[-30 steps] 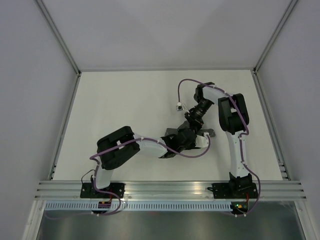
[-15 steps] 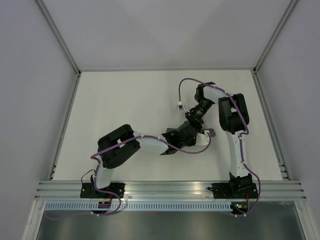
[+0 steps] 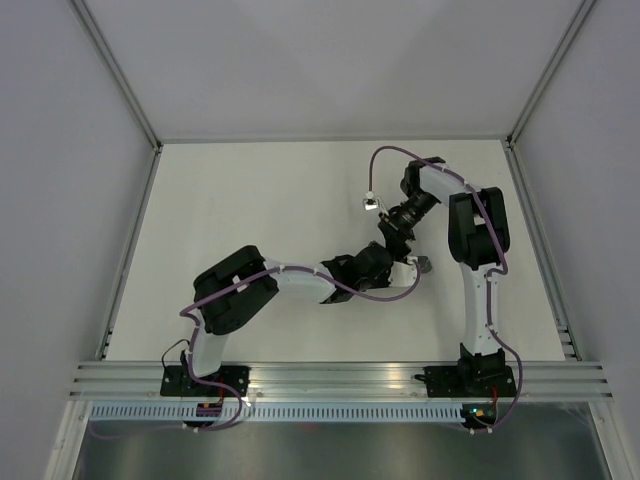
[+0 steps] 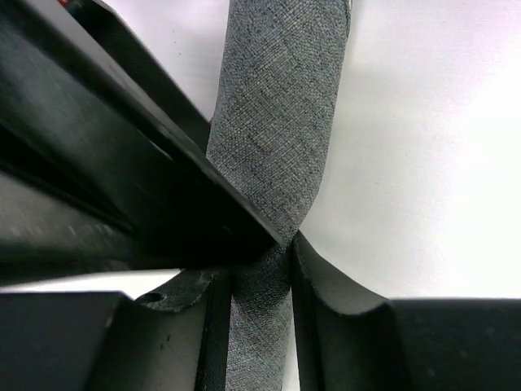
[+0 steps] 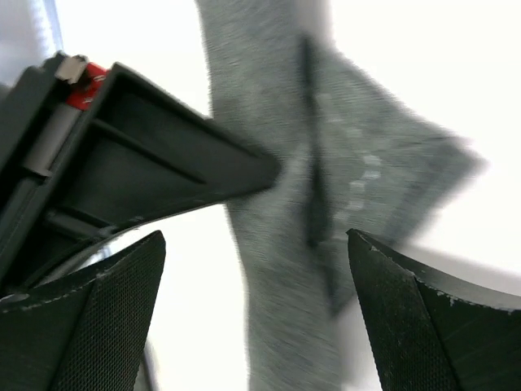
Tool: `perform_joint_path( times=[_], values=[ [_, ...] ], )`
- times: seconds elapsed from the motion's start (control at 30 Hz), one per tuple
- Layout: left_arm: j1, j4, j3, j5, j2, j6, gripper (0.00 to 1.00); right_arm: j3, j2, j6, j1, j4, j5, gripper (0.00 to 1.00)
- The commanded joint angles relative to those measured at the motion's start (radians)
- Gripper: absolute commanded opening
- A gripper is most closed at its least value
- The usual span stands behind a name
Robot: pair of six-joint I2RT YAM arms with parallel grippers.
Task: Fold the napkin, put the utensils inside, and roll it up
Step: Roll the napkin at the center of the board.
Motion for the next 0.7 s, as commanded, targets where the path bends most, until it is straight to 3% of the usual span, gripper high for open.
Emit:
perform_joint_path(
  times=[0.0, 0.1, 0.4, 0.53, 0.67],
  values=[
    [-0.011, -0.140, -0.011, 0.155, 0.053, -0.075, 0.22, 0.005, -0.057, 0.002, -0.027, 0.127, -0.012, 0.98],
    [-0.004, -0.155, -0.004, 0.165, 0.051, -0.091, 0.22, -0.013, -0.095, 0.072, -0.049, 0.199, -0.023, 0.98],
    [0.085, -0.327, 0.093, 0.384, 0.056, -0.152, 0.20, -0.145, -0.296, 0.218, -0.196, 0.437, -0.107, 0.97],
    [0.150, -0.417, 0.154, 0.480, 0.081, -0.189, 0.22, -0.269, -0.432, 0.268, -0.289, 0.563, -0.124, 0.97],
    [0.203, -0.534, 0.266, 0.583, 0.126, -0.216, 0.24, -0.451, -0.586, 0.259, -0.308, 0.736, -0.099, 0.96]
  ],
)
